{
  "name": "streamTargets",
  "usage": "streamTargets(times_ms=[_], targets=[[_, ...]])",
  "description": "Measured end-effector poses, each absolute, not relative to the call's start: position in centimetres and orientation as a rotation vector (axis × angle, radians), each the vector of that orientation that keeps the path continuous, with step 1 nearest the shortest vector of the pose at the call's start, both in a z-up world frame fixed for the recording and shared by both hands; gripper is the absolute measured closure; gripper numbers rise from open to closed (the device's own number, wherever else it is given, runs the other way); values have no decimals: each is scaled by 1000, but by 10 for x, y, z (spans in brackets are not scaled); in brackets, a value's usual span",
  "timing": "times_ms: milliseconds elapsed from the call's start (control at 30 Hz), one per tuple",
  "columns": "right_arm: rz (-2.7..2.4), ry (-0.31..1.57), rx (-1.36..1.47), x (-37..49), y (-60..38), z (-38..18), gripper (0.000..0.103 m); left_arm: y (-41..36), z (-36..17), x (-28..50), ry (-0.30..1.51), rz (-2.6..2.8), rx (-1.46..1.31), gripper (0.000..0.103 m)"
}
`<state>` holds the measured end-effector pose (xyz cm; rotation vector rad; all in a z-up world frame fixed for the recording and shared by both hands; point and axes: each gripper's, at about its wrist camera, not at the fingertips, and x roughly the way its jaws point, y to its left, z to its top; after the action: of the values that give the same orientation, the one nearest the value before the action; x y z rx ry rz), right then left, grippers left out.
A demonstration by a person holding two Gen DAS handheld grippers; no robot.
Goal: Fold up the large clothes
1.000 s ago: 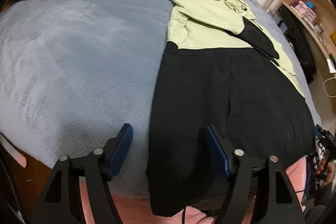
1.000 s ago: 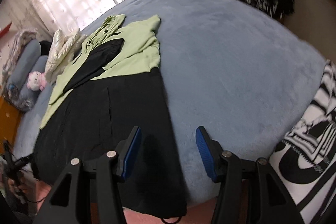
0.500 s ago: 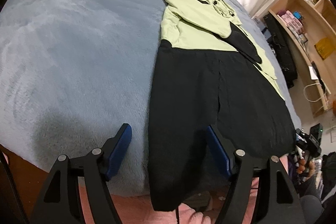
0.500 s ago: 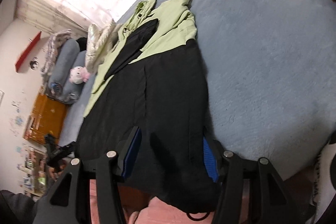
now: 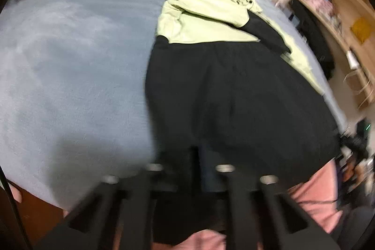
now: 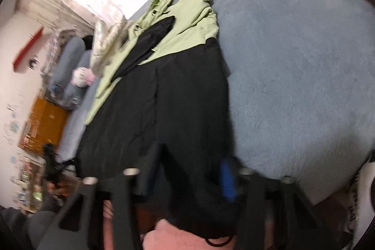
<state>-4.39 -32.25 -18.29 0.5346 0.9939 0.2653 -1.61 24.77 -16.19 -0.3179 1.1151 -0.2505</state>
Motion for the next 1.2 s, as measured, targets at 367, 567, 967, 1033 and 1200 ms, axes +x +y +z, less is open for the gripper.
streamTargets(times_ms=[367,567,967,1033,1200], targets=[[266,789,510,-74,-307,-116,100,245,-102,-41,980,-233,-415,102],[330,735,501,-88,-291,-84,100,253,-69,-62,928,-260,-460,102],[264,791,530,-87,-310,-100,100,260,-119,-40,1085,-264,-391,100],[255,805,545,-88,-315,-107,100,265,-129,-35,1104,-254,-394,85],[243,838,552,-86,-319,-120,100,275,-148,-29,1145,-236,-380,59]])
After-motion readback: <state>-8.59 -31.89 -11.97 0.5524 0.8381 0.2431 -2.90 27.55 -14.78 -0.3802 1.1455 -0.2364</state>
